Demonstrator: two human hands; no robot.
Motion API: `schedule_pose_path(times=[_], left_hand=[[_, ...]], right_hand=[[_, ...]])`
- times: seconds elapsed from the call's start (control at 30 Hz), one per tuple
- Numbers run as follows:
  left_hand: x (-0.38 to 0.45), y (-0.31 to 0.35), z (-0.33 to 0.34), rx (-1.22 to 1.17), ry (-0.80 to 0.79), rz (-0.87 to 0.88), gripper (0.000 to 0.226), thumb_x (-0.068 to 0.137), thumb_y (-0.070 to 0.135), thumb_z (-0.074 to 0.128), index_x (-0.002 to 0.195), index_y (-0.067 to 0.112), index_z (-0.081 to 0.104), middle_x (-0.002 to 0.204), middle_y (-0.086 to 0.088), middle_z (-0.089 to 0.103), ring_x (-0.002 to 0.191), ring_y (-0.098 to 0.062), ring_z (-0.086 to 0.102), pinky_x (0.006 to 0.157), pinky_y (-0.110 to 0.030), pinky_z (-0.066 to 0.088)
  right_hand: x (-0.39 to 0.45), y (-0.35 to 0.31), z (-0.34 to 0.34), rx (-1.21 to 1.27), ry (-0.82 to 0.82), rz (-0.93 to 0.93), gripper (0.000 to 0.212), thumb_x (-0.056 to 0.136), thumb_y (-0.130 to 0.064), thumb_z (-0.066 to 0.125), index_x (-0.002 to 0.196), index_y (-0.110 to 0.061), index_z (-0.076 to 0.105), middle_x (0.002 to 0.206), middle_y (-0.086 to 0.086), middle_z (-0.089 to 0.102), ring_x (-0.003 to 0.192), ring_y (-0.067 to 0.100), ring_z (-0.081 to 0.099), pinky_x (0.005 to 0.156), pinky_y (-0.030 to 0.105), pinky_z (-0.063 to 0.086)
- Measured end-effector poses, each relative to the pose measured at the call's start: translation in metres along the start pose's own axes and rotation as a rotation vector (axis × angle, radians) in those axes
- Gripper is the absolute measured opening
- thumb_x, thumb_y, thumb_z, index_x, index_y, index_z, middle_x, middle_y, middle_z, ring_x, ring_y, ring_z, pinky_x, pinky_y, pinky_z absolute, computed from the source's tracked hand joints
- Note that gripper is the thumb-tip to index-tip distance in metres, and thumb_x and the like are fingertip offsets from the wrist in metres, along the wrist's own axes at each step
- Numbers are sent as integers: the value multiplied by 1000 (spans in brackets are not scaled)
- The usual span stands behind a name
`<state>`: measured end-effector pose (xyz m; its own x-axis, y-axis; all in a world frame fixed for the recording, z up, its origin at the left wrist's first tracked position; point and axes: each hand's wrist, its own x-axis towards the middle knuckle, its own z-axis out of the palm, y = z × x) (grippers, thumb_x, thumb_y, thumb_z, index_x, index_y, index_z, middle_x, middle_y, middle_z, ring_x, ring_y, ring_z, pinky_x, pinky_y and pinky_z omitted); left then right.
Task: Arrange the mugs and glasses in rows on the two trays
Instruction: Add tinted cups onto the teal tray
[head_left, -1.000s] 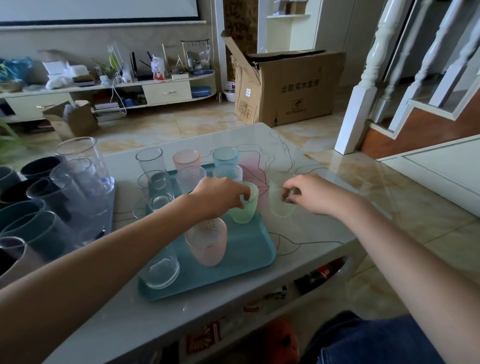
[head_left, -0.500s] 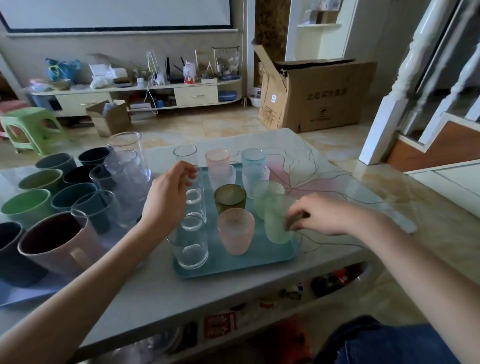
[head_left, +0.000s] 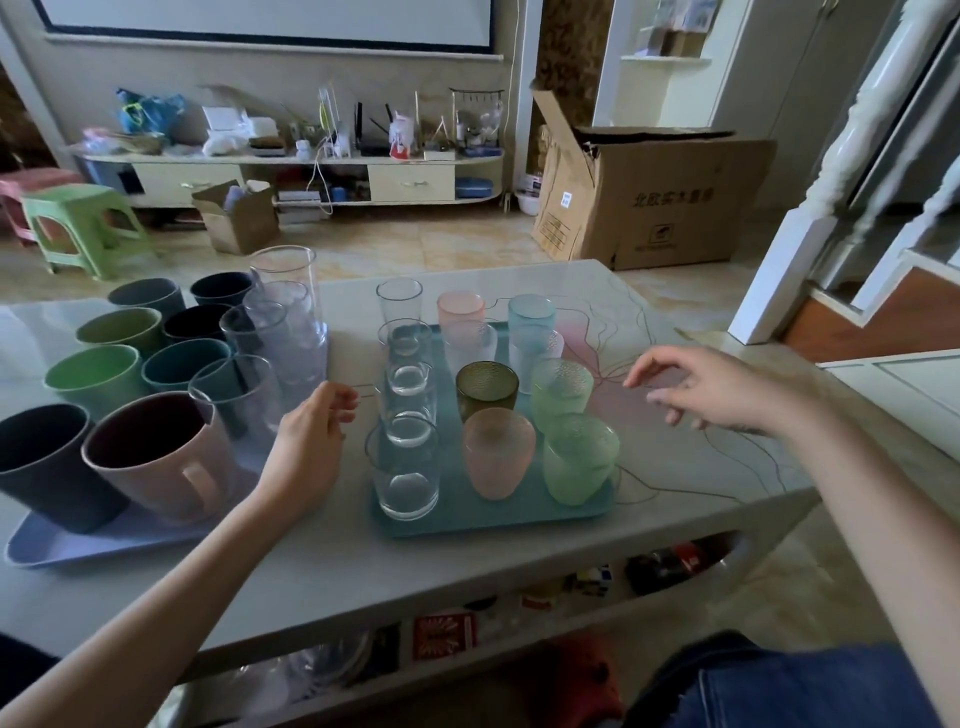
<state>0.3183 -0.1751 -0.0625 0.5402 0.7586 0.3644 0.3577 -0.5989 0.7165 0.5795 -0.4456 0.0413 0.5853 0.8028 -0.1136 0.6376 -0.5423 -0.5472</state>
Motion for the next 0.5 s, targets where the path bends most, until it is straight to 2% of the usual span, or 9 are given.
schedule_pose_path(times=[0.07,0.13,0.2,0.27,0.33,0.4,0.43,0.5], left_hand=[[-3,-8,9,53,-41,-33,29,90,-8,43,112,0,59,111,-18,66,101,-29,62,85,-27,43],[-6,-13,18,91,-135,-89,33,91,-5,44,122,-1,55,123,-20,61,113,-30,58,90,-27,40],[-7,-19,28,96,-274,-94,41,91,-3,46,132,3,49,132,-19,55,123,-31,51,96,-28,38],[-4,-26,32,134,-392,-71,45,94,6,49,138,12,44,140,-16,48,133,-30,41,103,-29,35],[0,-29,33,176,-435,-89,47,95,11,50,140,16,40,145,-18,39,140,-27,29,108,-29,29],[4,-29,33,191,-444,-104,48,94,12,52,141,16,39,146,-19,37,141,-24,26,109,-26,27],[6,-28,33,194,-447,-105,49,94,12,53,141,16,39,146,-18,36,141,-24,27,109,-24,27],[10,-27,34,176,-451,-91,52,92,8,55,140,13,38,146,-17,36,138,-27,33,106,-21,27]], right_hand=[[9,11,8,-3,36,85,12,95,-15,51,90,-22,59,105,-2,63,67,16,64,47,22,45],[20,21,32,39,-98,200,13,98,-20,46,89,-20,55,94,5,66,66,19,64,47,23,46],[31,29,58,57,-210,267,15,100,-18,39,95,-16,53,90,8,66,66,21,66,49,25,50],[47,38,81,-26,-192,229,17,99,-14,39,106,-8,54,99,14,66,76,26,66,62,35,54],[62,48,96,-97,-136,158,17,95,-11,47,103,0,57,103,16,64,91,23,60,75,34,48],[71,54,101,-105,-130,141,9,91,-7,53,93,1,55,96,13,58,90,16,49,70,30,42],[74,54,101,-98,-141,143,11,91,-8,55,97,1,52,97,13,57,89,15,46,68,30,42],[74,51,98,-75,-172,161,29,92,-13,55,115,-3,43,103,12,52,89,16,45,62,26,42]])
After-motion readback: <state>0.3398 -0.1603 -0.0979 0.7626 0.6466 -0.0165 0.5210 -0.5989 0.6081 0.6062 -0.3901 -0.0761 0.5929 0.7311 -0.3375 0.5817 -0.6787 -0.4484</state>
